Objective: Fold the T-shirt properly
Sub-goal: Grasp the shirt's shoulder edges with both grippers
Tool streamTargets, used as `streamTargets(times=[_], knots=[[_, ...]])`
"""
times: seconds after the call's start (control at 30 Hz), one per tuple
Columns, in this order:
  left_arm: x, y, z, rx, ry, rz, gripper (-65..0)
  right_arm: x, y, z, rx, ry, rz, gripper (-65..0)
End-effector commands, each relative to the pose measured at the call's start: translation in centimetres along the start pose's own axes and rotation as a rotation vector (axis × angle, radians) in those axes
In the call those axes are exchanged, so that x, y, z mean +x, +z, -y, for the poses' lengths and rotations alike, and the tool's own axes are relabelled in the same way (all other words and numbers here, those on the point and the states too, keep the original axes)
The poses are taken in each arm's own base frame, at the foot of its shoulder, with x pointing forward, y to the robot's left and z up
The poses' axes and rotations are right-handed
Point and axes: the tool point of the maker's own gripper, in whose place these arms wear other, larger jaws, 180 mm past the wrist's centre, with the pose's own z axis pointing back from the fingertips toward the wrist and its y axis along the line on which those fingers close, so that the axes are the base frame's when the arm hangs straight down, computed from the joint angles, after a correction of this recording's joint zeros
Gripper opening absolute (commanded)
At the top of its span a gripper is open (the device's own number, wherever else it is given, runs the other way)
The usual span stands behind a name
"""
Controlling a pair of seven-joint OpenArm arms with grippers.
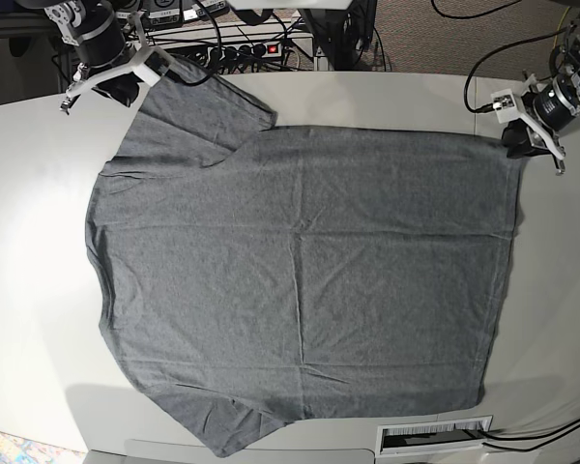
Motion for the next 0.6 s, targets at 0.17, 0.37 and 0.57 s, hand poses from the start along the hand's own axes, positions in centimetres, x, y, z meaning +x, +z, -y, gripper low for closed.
streamTargets(times=[0.17, 0.37, 0.57], knots=[[-0.11, -0.2, -1.34, 0.001, 0.007, 0.003, -46.7, 0.22, 0.25, 0.5, -0.016, 0.008, 0.007, -58.3], [-0.13, -0.22, -1.25, -0.006, 0.008, 0.001, -54.7, 0.19, 0.25, 0.51, -0.016, 0.009, 0.005, -58.3], [-0.27, -0.15, -1.35, -0.003, 0.006, -0.026, -65.0, -0.08, 0.26, 1.0, -0.043, 0.046, -0.011, -58.3]])
